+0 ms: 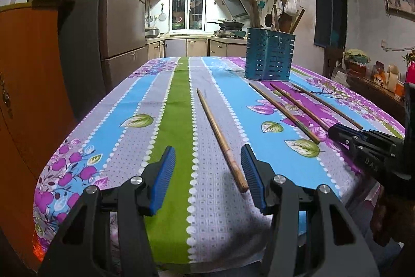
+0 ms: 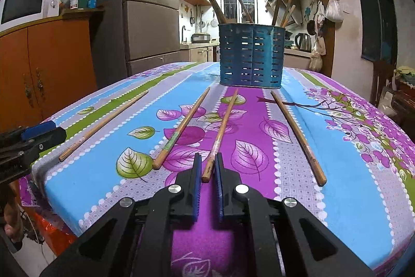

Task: Organize utensils
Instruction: 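Grasp a chopstick with the left tool while the right tool grasps another, then lift both chopsticks and carry them above the holder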

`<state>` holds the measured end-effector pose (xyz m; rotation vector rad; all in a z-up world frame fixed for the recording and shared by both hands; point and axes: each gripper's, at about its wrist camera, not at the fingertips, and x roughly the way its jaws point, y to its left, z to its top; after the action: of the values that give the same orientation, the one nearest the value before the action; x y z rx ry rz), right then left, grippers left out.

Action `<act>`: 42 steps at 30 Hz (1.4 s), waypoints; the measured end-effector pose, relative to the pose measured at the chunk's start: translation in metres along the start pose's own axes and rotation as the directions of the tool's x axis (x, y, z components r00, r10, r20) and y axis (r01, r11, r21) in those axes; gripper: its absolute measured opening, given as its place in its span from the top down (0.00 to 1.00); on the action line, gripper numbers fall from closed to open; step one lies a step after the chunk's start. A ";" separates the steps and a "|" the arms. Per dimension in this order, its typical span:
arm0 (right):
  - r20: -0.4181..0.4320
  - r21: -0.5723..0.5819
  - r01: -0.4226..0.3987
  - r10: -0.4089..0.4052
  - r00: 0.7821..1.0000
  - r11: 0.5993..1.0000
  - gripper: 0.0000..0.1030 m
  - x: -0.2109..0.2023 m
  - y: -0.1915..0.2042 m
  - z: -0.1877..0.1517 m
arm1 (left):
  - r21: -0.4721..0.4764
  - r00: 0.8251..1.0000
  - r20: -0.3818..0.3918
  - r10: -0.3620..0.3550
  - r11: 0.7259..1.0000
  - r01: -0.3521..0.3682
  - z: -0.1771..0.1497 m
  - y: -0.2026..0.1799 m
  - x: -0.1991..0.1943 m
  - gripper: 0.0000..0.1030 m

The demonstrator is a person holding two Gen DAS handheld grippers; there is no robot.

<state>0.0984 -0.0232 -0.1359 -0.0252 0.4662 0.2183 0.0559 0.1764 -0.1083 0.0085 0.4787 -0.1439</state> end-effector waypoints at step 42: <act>0.055 0.035 0.005 -0.007 0.998 0.999 0.93 -0.014 -0.012 -0.002 | 0.012 0.993 0.102 0.056 0.998 -0.057 -0.016 -0.036 -0.004 0.95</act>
<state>0.0872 -0.0375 -0.1320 0.0135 0.4147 0.2046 0.0401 0.1424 -0.1202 0.0288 0.3752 -0.0920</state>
